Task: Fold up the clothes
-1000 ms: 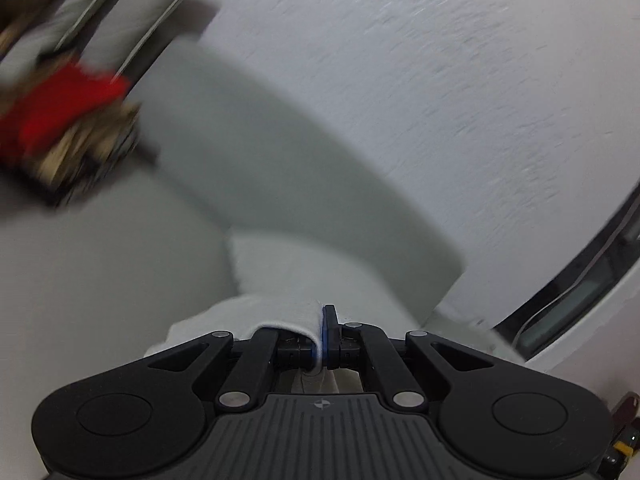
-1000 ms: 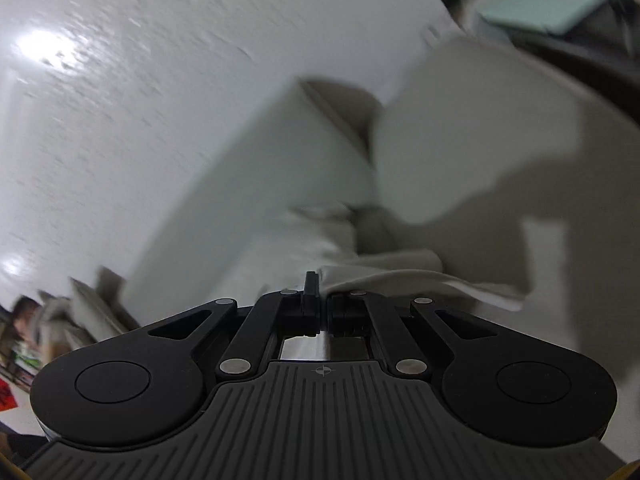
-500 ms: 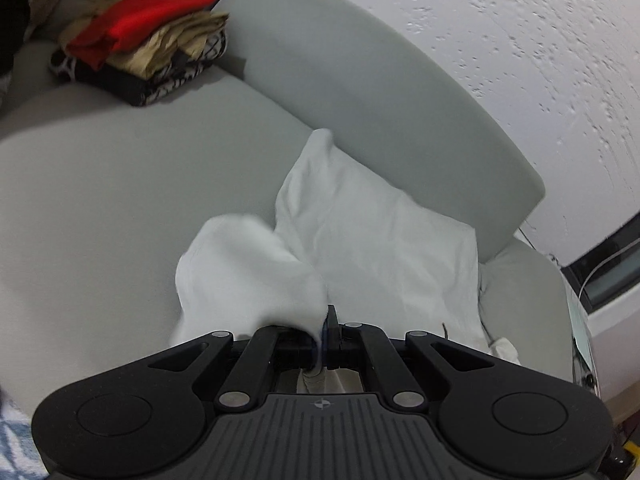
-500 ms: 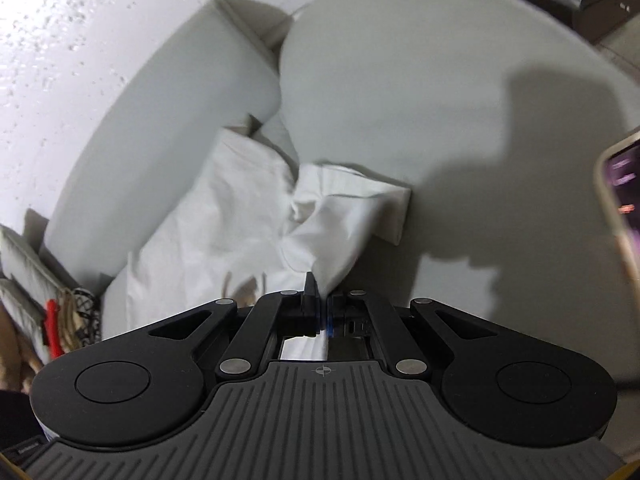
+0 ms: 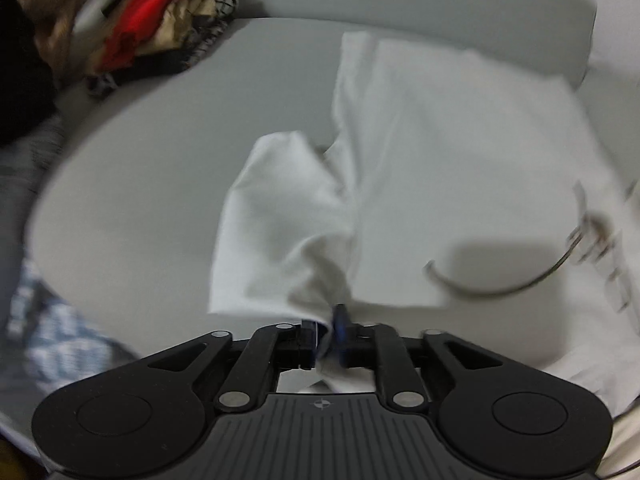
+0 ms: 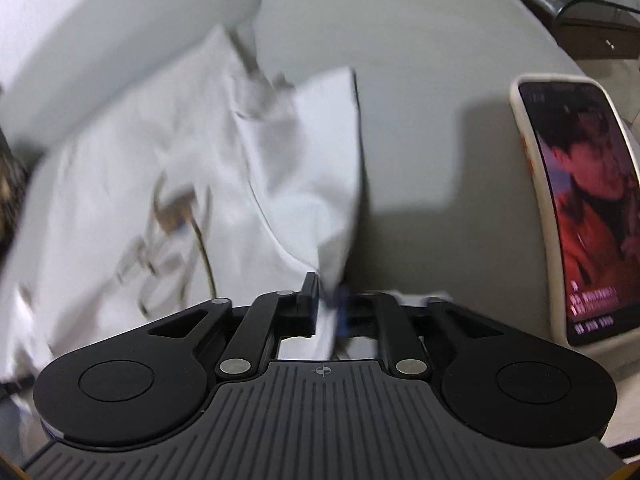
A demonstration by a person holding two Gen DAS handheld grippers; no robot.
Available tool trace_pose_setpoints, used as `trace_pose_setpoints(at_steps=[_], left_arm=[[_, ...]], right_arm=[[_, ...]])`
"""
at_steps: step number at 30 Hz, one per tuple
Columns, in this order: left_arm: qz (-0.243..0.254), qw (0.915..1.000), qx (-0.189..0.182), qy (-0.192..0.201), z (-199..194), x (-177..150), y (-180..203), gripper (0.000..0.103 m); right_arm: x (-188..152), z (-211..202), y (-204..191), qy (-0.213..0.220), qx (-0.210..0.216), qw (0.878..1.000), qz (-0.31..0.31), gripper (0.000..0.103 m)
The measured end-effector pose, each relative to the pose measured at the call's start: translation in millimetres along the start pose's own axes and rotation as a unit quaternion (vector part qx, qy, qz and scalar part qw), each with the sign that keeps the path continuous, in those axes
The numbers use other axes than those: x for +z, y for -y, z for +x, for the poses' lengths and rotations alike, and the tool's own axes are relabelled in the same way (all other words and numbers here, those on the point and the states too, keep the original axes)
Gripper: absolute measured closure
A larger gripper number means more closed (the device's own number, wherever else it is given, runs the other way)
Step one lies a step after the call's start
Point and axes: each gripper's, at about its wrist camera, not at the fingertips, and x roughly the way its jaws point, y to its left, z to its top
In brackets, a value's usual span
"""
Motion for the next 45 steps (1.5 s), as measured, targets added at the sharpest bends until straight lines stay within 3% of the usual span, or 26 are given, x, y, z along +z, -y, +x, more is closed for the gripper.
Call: trace_pose_setpoints(at_steps=[1,5,7,9,11,12,15,18,20,22,24,26,29,33,35,36,37,41,45], left_arm=[[0.009,0.9997,0.019,0.009,-7.3,-4.2,0.3,0.075],[0.021,0.995,0.071,0.066,-43.1,-20.6,-2.3,0.073],[0.012,0.9946,0.027,0.099,-59.0,-26.1,3.2,0.08],[0.016,0.9915,-0.066,0.111,-62.5,-25.0,17.2,0.085],[0.038,0.9856,-0.135,0.095,-48.9,-19.2,41.9,0.089],[0.053,0.9846,-0.143,0.086,-40.2,-18.6,55.6,0.093],[0.097,0.9789,-0.166,0.068,-15.8,-21.0,88.9,0.093],[0.144,0.9787,-0.141,0.039,-5.8,-35.4,104.9,0.093],[0.162,0.9778,-0.129,0.035,-10.3,-44.3,105.3,0.093],[0.14,0.981,-0.134,-0.001,-11.2,-44.2,97.6,0.093],[0.113,0.9813,-0.154,-0.025,-12.5,-41.7,90.9,0.093],[0.096,0.9807,-0.169,-0.017,-16.4,-35.8,90.1,0.092],[0.082,0.98,-0.181,0.018,-22.1,-23.4,94.6,0.074],[0.085,0.979,-0.183,0.031,-15.2,-11.4,106.6,0.069],[0.087,0.9778,-0.19,0.017,-5.4,-9.2,110.1,0.073],[0.087,0.977,-0.195,0.002,1.0,-9.3,111.1,0.083],[0.088,0.976,-0.199,-0.011,6.9,-9.5,111.9,0.084],[0.095,0.9747,-0.202,-0.005,9.5,-13.0,111.2,0.084],[0.093,0.9745,-0.204,-0.01,11.3,-12.1,111.7,0.084]], right_arm=[[-3.7,-7.5,2.0,0.007,0.0,1.0,-0.007,0.063],[-16.8,-39.4,8.0,0.056,0.014,0.998,-0.027,0.064],[-17.3,-36.7,-2.3,0.065,0.057,0.995,-0.058,0.074],[-20.2,-24.9,-19.4,0.056,0.096,0.989,-0.097,0.078],[-20.7,-6.5,-38.1,0.036,0.116,0.985,-0.125,0.078],[-21.5,1.2,-45.6,0.029,0.115,0.984,-0.131,0.078],[-25.1,24.0,-62.6,0.006,0.083,0.983,-0.163,0.078],[-34.0,18.6,-64.8,-0.02,0.054,0.98,-0.19,0.078],[-37.4,14.8,-55.5,-0.058,0.055,0.982,-0.173,0.077],[-38.6,10.3,-45.4,-0.088,0.06,0.983,-0.15,0.077],[-36.9,1.6,-42.0,-0.075,0.072,0.985,-0.138,0.069],[-31.8,-4.3,-43.6,-0.055,0.089,0.986,-0.126,0.05],[-19.7,-9.1,-45.5,-0.025,0.124,0.987,-0.104,0.046],[3.1,-17.7,-26.4,0.032,0.137,0.989,-0.049,0.045],[16.9,-18.8,-2.6,0.069,0.125,0.99,-0.006,0.047],[23.9,-18.8,9.8,0.088,0.118,0.989,0.016,0.048],[29.8,-16.5,21.6,0.101,0.109,0.988,0.038,0.05],[59.4,9.1,57.7,0.107,0.094,0.985,0.095,0.051],[81.1,35.4,64.9,0.097,0.123,0.983,0.092,0.056]])
